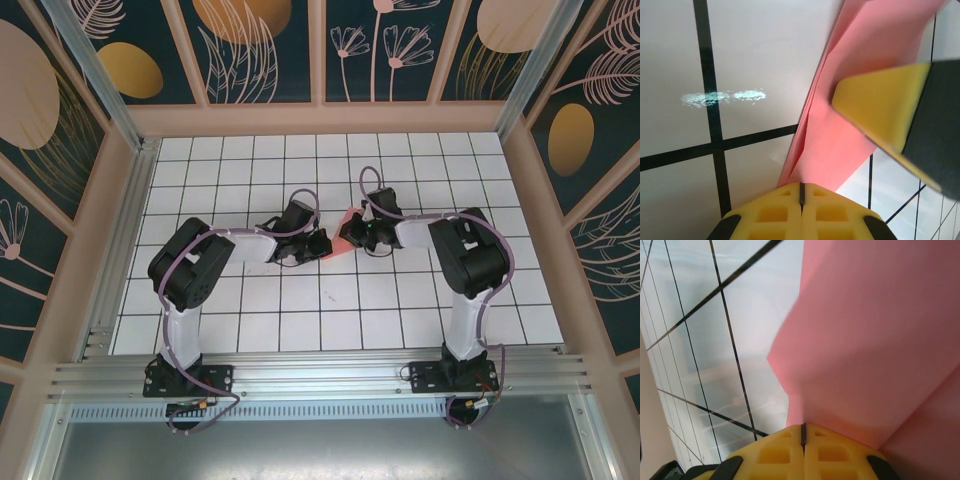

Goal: Fold a paper plane with a square sheet of paper (pick it up from the middle)
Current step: Fourth fold the wing at the center of the table.

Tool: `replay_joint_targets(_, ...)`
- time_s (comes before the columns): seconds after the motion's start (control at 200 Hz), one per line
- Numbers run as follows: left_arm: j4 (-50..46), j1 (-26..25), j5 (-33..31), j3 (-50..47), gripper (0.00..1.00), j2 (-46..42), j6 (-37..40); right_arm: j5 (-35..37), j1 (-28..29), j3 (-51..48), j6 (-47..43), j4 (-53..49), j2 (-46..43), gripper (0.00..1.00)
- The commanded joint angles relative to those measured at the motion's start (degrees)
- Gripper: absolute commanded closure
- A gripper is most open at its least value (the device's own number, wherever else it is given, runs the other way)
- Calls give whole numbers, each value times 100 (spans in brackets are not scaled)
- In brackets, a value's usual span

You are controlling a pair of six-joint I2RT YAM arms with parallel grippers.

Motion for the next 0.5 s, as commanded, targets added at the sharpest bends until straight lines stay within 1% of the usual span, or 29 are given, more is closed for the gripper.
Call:
replay_joint_targets(0.0,-1015,12,-410,-395,100,268,86,729,-562,244,-259,-394,340,93)
replay_joint_targets(0.235,-998,14,-383,-418,100,217,93,783,-1193,947,-528,-775,672,93)
replay_joint_targets(0.335,-992,10,-383,-417,100,200,95,447,-1443,1181,-689,-623,793,93)
replay_joint_targets(0.4,-979,11,-375,-419,100,200,91,227,-1481,1195,-798,-476,581,93)
replay_joint_targets(0.495,-971,14,-366,-414,100,200,95,101,-1332,1029,-947,-463,-1,93)
